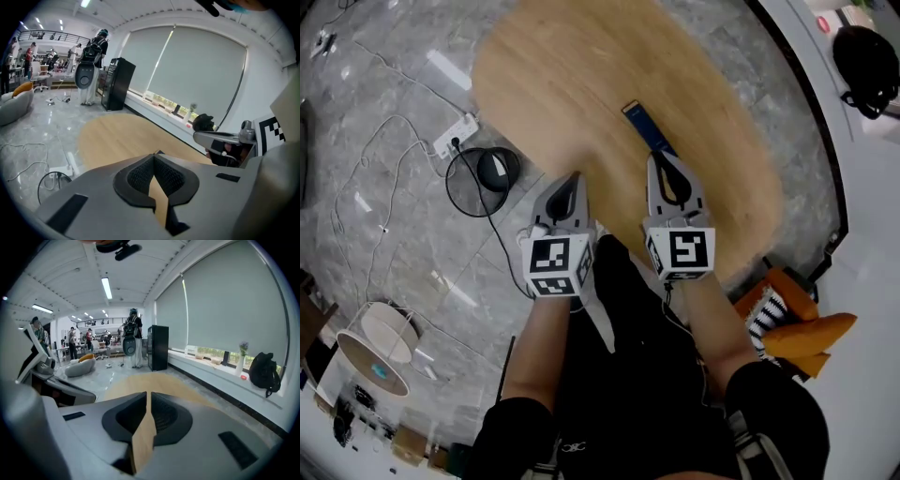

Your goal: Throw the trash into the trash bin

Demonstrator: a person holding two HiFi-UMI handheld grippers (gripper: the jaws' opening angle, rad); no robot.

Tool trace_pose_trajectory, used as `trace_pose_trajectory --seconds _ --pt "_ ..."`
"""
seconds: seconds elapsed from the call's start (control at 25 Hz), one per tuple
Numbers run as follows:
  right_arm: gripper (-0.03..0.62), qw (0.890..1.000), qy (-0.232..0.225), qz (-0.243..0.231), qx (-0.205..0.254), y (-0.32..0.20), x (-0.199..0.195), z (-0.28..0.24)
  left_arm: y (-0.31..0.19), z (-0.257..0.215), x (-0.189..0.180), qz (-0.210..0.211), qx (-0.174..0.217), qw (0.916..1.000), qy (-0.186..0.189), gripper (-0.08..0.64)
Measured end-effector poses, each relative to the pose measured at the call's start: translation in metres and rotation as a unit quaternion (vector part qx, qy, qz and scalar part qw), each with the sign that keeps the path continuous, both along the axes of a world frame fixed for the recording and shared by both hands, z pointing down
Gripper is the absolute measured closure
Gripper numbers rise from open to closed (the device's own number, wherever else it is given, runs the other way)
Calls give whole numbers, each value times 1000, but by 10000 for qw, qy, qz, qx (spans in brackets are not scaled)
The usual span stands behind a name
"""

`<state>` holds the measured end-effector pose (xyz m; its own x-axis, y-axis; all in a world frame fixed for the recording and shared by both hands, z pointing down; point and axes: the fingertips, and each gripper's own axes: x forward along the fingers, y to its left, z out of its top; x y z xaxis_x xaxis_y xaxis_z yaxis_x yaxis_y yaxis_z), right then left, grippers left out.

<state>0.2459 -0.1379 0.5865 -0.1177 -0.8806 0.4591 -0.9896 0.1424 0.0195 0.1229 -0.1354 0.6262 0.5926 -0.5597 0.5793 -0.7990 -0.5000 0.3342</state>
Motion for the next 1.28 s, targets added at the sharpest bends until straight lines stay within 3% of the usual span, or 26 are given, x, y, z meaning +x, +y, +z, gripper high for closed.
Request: trace_pose_trajectory --seconds 0.04,0.12,0.16,0.48,0.84,1.12,1.28 --pt "567 9997 -90 -97 -223 0 7 11 0 2 10 25 -9 10000 -14 555" --pt "406 9966 -313 -330 -681 0 16 32 0 5 26 77 -24 10000 -43 555" --pt "392 9947 -336 -427 -872 0 20 42 -1 6 32 94 -32 9999 -56 555" --pt "383 9774 0 -963 -1882 -6 41 106 -8 16 56 27 -94 9999 -140 555" --pt "370 9516 337 -1204 -2806 -18 44 166 -13 27 45 -113 -209 9995 -198 555" --pt "387 9417 515 -1140 -3124 -15 49 185 -19 32 31 -244 -231 9992 -224 555" --pt "405 9528 426 -1072 -2808 -18 49 174 -20 32 26 -278 -226 9991 -220 555"
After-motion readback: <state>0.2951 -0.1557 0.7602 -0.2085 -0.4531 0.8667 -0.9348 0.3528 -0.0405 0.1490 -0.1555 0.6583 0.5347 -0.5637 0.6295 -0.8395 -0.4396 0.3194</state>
